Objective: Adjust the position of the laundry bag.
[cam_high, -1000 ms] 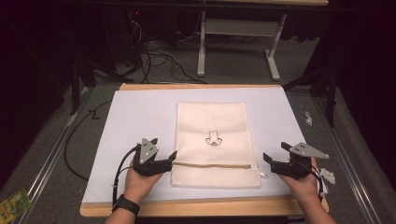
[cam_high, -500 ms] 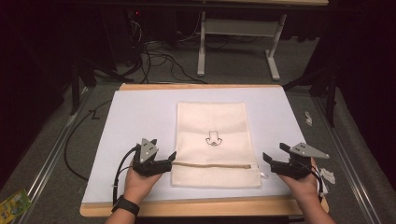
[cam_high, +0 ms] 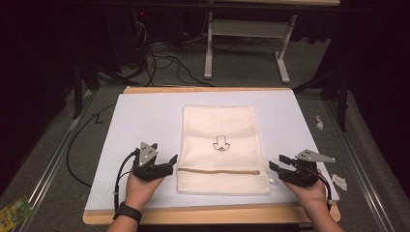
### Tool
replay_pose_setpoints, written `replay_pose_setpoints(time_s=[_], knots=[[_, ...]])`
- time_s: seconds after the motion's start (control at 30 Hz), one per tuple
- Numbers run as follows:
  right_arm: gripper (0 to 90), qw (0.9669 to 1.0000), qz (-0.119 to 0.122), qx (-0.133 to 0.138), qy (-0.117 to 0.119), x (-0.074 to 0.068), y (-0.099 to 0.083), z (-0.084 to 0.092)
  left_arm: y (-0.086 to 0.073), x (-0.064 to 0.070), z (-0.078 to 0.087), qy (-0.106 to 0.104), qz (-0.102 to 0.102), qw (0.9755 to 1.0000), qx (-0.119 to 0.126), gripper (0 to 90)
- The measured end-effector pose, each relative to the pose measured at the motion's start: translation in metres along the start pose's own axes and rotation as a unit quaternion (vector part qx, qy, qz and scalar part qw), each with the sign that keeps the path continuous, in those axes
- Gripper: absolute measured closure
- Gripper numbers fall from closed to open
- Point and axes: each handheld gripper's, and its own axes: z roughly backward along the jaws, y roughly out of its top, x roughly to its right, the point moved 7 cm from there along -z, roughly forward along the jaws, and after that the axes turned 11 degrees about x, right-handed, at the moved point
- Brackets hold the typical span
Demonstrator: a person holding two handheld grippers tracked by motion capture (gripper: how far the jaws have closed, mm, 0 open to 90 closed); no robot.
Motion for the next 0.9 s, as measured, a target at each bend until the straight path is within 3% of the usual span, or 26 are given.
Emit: replay_pose_setpoints(time_s=[0.07,0.13,0.27,0.57,0.9], knots=[[45.3,0.9999,-0.001,-0.014,0.002,-0.002,-0.004,-0.002,-0.002,-0.001,-0.001,-0.003,0.005,1.0,-0.006,17.2],[53.0,0.9992,0.006,-0.038,0.008,-0.006,-0.011,-0.007,-0.002,-0.001,-0.001,-0.004,0.002,0.9999,-0.009,17.5],[57.8,0.9982,0.01,-0.058,0.009,-0.009,-0.016,-0.01,0.0,-0.002,0.001,0.001,0.005,1.0,-0.001,20.3],[60.8,0.9965,0.005,-0.083,0.01,-0.01,-0.024,-0.012,-0.003,0.001,-0.001,-0.014,0.012,0.9997,-0.014,21.3],[60.1,0.9949,0.007,-0.098,0.021,-0.013,-0.029,-0.013,-0.004,0.006,-0.003,-0.014,-0.004,0.9998,-0.016,21.2]])
